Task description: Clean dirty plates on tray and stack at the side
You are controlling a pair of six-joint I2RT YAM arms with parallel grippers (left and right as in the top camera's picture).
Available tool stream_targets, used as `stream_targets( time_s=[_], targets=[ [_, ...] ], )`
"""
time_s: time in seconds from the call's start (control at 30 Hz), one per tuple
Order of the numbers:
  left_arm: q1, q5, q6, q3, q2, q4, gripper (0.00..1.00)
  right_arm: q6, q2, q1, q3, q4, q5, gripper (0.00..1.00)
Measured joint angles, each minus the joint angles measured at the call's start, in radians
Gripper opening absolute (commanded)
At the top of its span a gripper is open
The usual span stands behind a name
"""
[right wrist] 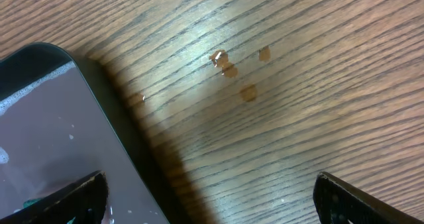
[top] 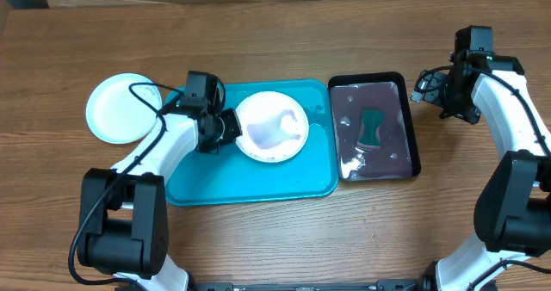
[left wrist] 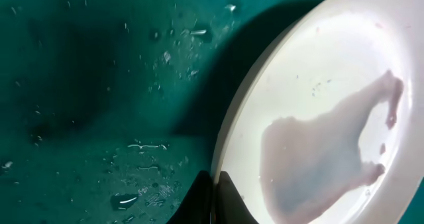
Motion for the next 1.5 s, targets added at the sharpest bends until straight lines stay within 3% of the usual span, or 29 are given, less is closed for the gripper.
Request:
stream_targets(
  time_s=[0.27, 0.73, 0.97, 1.5],
  targets=[
    [0.000, -0.059, 0.034, 0.134, 0.000, -0.129, 0.04, 0.000, 0.000, 0.000, 0.000, 0.002, 0.000, 1.00],
    [-0.039, -0.097, 0.043, 0.323, 0.000, -0.185, 0.04, 0.000, 0.000, 0.000, 0.000, 0.002, 0.000, 1.00],
    [-0.174, -0.195, 0.044, 0.405, 0.000, -0.185, 0.04, 0.000, 0.000, 0.000, 0.000, 0.002, 0.000, 1.00],
    [-0.519, -0.615, 0.087, 0.428, 0.000, -0.148, 0.04, 0.000, 0.000, 0.000, 0.000, 0.002, 0.000, 1.00]
  ],
)
